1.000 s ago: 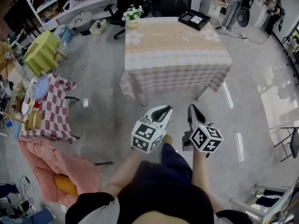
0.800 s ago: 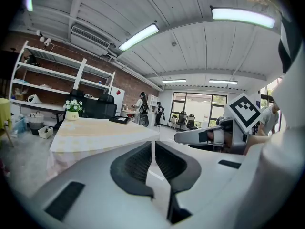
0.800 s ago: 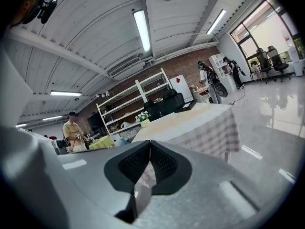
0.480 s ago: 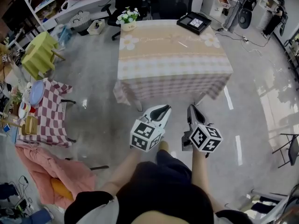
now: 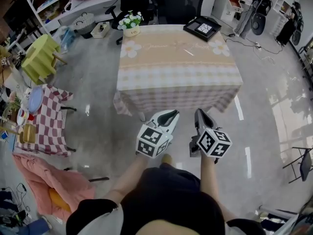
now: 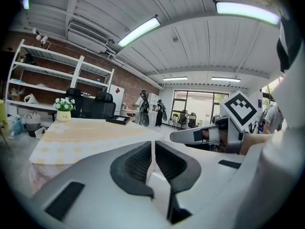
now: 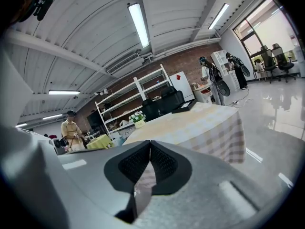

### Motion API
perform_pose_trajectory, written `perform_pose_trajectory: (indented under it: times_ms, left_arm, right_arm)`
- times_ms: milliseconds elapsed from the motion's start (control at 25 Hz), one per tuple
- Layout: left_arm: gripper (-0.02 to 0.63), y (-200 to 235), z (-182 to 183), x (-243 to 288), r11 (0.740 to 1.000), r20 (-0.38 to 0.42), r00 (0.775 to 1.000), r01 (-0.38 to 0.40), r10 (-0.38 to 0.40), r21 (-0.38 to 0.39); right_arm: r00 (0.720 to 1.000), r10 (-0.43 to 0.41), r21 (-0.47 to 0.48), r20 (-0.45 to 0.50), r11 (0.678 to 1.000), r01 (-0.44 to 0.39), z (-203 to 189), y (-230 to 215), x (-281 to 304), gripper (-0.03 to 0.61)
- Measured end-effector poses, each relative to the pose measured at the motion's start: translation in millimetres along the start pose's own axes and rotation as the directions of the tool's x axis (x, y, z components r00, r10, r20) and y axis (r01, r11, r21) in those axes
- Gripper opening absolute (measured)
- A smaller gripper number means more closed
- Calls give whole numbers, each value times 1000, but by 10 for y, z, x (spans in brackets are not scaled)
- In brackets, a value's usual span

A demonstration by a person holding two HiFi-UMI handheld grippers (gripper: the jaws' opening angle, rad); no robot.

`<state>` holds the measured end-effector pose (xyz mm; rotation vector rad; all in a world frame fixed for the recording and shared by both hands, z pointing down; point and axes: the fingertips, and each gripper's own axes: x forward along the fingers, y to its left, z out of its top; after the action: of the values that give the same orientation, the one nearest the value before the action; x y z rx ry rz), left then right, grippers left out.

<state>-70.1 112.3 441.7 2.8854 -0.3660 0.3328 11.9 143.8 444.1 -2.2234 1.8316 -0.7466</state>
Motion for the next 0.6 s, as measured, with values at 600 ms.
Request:
perform_pose_trajectory:
  times_ms: [600]
  left_arm:
    - [32, 131, 19, 379, 999, 9, 999, -46, 46, -13]
  right_arm:
    - [1000, 17, 17, -23, 1000, -16, 86, -377, 284, 5]
